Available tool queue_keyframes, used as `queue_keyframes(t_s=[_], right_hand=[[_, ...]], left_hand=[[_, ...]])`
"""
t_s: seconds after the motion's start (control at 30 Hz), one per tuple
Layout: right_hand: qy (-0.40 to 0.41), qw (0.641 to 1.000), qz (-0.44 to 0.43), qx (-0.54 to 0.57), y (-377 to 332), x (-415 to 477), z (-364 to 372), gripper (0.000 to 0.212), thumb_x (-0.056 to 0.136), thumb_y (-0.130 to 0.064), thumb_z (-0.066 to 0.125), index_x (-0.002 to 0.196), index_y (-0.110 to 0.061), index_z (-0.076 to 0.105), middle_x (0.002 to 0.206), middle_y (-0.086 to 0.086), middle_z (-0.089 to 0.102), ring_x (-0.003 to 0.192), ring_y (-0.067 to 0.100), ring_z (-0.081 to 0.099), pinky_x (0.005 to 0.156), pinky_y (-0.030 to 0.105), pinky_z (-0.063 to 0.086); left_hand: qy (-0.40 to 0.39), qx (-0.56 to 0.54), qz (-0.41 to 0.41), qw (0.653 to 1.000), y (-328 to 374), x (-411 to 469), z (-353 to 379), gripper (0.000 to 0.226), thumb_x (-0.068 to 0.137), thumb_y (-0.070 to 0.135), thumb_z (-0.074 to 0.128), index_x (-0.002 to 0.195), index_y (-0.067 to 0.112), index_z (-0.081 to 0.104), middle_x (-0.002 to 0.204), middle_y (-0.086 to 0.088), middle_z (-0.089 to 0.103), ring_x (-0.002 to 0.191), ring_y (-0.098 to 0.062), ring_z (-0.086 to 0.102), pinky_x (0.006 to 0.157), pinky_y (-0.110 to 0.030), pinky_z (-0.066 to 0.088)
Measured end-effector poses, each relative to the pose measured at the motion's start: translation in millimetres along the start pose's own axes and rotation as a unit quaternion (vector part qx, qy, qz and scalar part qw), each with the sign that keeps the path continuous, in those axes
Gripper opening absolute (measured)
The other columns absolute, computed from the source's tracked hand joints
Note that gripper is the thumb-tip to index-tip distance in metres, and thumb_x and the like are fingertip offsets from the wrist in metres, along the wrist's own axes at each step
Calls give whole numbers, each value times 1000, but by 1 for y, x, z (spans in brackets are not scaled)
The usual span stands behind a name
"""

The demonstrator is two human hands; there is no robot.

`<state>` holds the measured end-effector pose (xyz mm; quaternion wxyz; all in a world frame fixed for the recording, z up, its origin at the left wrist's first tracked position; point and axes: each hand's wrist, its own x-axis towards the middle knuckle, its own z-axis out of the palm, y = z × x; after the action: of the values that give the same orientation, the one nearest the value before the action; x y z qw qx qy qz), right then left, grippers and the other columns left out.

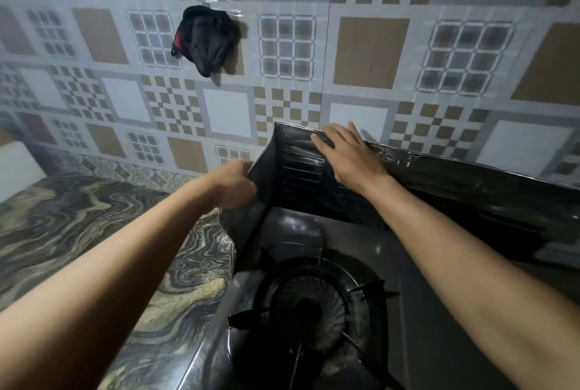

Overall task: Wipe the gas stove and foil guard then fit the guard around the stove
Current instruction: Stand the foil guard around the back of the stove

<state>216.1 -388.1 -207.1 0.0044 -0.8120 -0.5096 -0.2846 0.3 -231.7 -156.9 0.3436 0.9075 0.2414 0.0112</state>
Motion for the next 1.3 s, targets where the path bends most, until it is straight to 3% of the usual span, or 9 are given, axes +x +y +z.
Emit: queue_keyframes(t_s=[0.17, 0.27, 0.4, 0.53, 0.63, 0.73, 0.83, 1.0, 1.3], right_hand=[[15, 996, -49, 70, -18, 29, -4, 81, 90, -11, 63, 156, -15, 15, 163, 14, 10, 151, 30, 7, 121, 51, 10], [-12, 984, -60, 169, -35, 54, -14, 74, 93, -19, 62, 155, -25, 22, 165, 5, 7, 151, 23, 7, 121, 45, 11], [-20, 976, -76, 202, -47, 73, -9, 44, 92, -23, 63, 135, -22, 54, 156, 5, 34, 144, 26, 28, 115, 50, 28], [6, 972, -67, 226, -54, 76, -8, 34, 93, -22, 63, 126, -16, 60, 131, 4, 56, 123, 27, 49, 108, 43, 36], [1, 975, -72, 209, -57, 74, -9, 44, 94, -28, 61, 136, -17, 52, 138, 6, 47, 127, 28, 44, 105, 41, 37], [-51, 983, -85, 154, -59, 72, -3, 80, 83, -53, 68, 148, -22, 33, 149, 10, 33, 139, 32, 31, 116, 44, 25], [-27, 991, -82, 99, -68, 75, 10, 93, 74, -65, 69, 146, -20, 32, 143, 16, 38, 137, 36, 34, 119, 50, 19], [3, 993, -84, 80, -73, 81, 21, 103, 73, -73, 61, 152, -22, 19, 145, 17, 39, 138, 37, 33, 118, 53, 21], [9, 991, -81, 106, -72, 84, 27, 108, 75, -76, 56, 156, -26, 4, 152, 14, 34, 145, 33, 27, 120, 51, 15]], left_hand=[[8, 16, -5, 1000, 0, -3, 0, 37, 68, 7, 63, 105, 14, 68, 93, -7, 73, 89, -25, 70, 77, -37, 59], [-27, 34, -21, 999, 2, -12, 0, 29, 74, 3, 64, 101, 14, 66, 88, -8, 72, 76, -23, 69, 57, -31, 53], [14, 74, -8, 997, -2, -21, 4, 30, 80, 6, 54, 106, 13, 65, 98, -7, 70, 92, -25, 66, 62, -26, 46], [58, 105, -16, 993, -3, -20, 3, 28, 83, 8, 51, 110, 10, 61, 101, -7, 66, 98, -30, 63, 73, -32, 46], [65, 121, -34, 990, -4, -19, -2, 30, 84, 6, 49, 111, 11, 58, 106, -11, 66, 99, -32, 61, 76, -34, 48], [61, 106, -42, 992, -12, -21, -7, 36, 77, 6, 50, 111, 16, 58, 103, -10, 67, 97, -31, 63, 73, -34, 50], [68, 110, -19, 991, -15, -24, -6, 59, 75, 3, 57, 130, 23, 51, 109, -5, 67, 99, -27, 63, 73, -33, 50], [78, 142, 0, 987, -17, -25, -7, 103, 76, -11, 48, 157, 34, 2, 135, -18, 59, 106, -32, 61, 77, -30, 50], [122, 141, 40, 982, -28, -20, -7, 90, 82, 4, 58, 155, 38, 18, 129, -12, 65, 116, -32, 62, 89, -29, 49]])
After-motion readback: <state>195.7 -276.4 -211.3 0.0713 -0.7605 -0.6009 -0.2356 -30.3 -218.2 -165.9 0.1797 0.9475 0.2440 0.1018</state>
